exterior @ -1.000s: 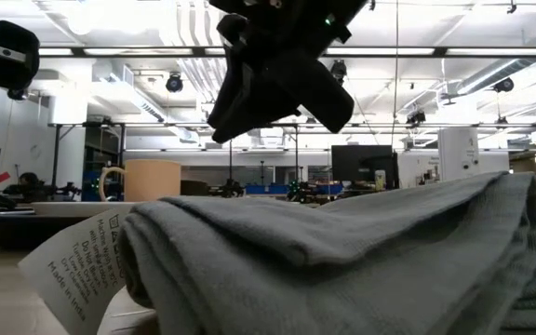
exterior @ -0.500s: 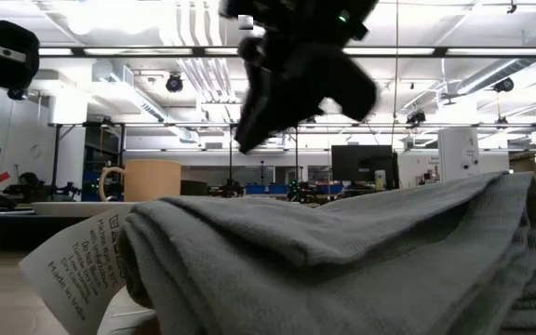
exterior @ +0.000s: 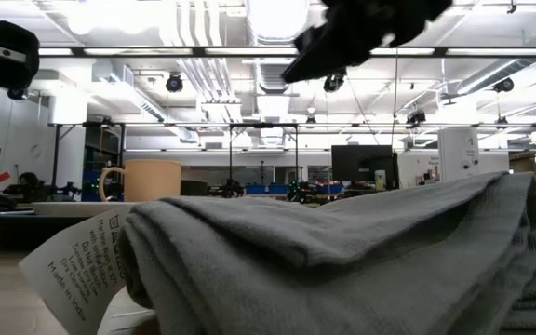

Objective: Set up tray
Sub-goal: Put the black bowl on the white plate at the bottom of the orange mug

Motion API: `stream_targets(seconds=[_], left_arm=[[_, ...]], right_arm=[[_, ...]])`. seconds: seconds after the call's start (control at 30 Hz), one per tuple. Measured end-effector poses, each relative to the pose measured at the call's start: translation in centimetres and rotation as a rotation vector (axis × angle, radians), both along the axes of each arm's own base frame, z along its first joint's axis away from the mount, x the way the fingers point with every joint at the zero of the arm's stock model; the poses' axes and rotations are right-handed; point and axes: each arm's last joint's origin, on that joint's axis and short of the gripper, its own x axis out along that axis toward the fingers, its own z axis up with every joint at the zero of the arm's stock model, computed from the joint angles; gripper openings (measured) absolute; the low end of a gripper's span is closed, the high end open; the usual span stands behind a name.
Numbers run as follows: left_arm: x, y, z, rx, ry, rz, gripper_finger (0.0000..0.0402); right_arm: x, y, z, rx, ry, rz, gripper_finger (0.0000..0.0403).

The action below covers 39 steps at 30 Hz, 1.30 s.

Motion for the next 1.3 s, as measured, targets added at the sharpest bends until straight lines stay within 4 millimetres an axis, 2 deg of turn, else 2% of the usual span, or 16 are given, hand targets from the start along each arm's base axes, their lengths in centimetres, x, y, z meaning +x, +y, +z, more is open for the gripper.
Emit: stream_targets(seconds=[0.27,0.43,0.67,0.87,1.17,1.3], left_arm=[[0.0,0.0,0.0,0.001,0.002,0.000,0.0093],[0.0,0.0,0.0,0.001,0.001,0.000,0.0093],[0.0,0.0,0.0,0.001,0.001,0.000,0.0093],[0.0,0.0,0.0,0.001,0.001,0.000,0.0093],[0.0,0.0,0.0,0.001,0.001,0.000,0.0093],[0.0,0.0,0.0,0.001,0.001,0.000,0.0093]], right_arm=[[-6.9,-1.9,1.5,0.032,-0.300,-0.038,0.0093],[-10.1,-2.5,2.3,0.078,-0.426,0.012,0.0090],[-13.6,-3.1,2.8,0.089,-0.550,0.035,0.0081],[-16.5,-3.2,2.1,0.084,-0.667,0.036,0.0077],[-19.8,-3.6,1.8,0.083,-0.788,0.007,0.0086],[-21.0,-3.7,1.0,0.098,-0.820,-0.007,0.0085]])
